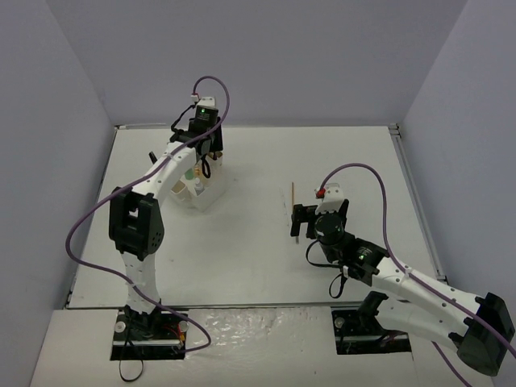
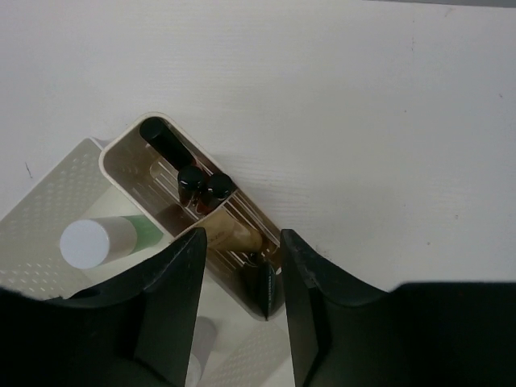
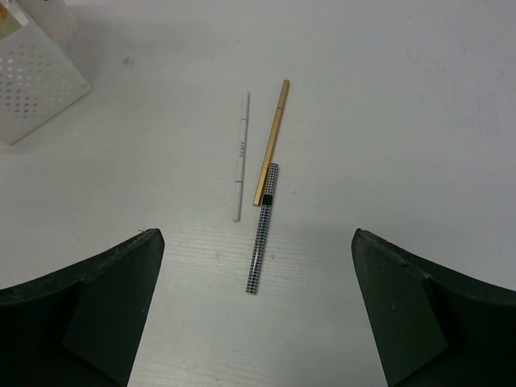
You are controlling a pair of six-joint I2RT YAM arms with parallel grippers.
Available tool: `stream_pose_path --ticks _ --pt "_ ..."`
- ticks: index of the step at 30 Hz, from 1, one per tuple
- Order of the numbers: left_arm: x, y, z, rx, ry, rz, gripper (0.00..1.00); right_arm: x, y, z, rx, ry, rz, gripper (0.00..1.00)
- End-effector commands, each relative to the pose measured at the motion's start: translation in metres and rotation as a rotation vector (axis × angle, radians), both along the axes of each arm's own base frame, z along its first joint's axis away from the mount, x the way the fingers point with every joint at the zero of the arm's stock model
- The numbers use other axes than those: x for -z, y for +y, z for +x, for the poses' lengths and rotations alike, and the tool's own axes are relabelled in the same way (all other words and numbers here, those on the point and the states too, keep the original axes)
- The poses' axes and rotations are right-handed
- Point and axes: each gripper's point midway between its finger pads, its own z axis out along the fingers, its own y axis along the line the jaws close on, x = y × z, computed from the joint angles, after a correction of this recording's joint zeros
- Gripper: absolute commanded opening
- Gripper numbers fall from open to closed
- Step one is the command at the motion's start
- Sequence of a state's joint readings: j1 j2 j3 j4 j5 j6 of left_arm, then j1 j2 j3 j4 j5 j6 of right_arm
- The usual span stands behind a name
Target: Organize the makeup
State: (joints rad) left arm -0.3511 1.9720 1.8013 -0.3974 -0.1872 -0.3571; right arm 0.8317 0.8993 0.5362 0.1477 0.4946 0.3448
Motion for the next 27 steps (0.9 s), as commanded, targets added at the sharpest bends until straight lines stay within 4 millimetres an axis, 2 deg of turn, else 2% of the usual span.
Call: stream_pose_path --ticks 1,6,10,13,16,18,21,23,25,27 --pt "-0.078 0.01 -0.001 -0.041 -0.175 -0.059 0.41 -0.01 0.0 0.006 0.032 -0.027 0.042 1.0" --pt "-0.102 0.013 -0.012 -0.041 -0.2 -0.077 0.5 -0.006 0.0 0.006 0.053 0.0 0.046 1.0" --pt "-0.133 0.012 -0.032 -0.014 -0.22 -0.109 0.57 0.007 0.002 0.009 0.075 0.056 0.034 0.97" --pt "-0.163 0.018 -0.058 -0.001 -0.252 -0.131 0.65 0.028 0.004 0.01 0.101 0.13 0.029 0.92" --pt "-0.171 0.028 -0.088 0.007 -0.23 -0.128 0.75 0.045 0.002 0.014 0.138 0.194 0.027 0.88" --pt "-0.185 0.037 -0.113 0.01 -0.252 -0.136 0.84 0.061 0.002 0.016 0.151 0.24 0.009 0.84" --pt "-0.19 0.051 -0.152 0.015 -0.264 -0.137 0.96 0.074 0.003 0.02 0.167 0.279 -0.012 0.77" --pt "-0.168 0.056 -0.168 0.019 -0.22 -0.124 0.97 0.084 0.006 0.023 0.163 0.309 -0.028 0.74" --pt "-0.161 0.063 -0.193 0.029 -0.22 -0.126 0.97 0.092 0.01 0.026 0.157 0.334 -0.039 0.66" --pt "-0.137 0.067 -0.208 0.035 -0.178 -0.113 0.97 0.103 0.015 0.028 0.151 0.358 -0.047 0.62"
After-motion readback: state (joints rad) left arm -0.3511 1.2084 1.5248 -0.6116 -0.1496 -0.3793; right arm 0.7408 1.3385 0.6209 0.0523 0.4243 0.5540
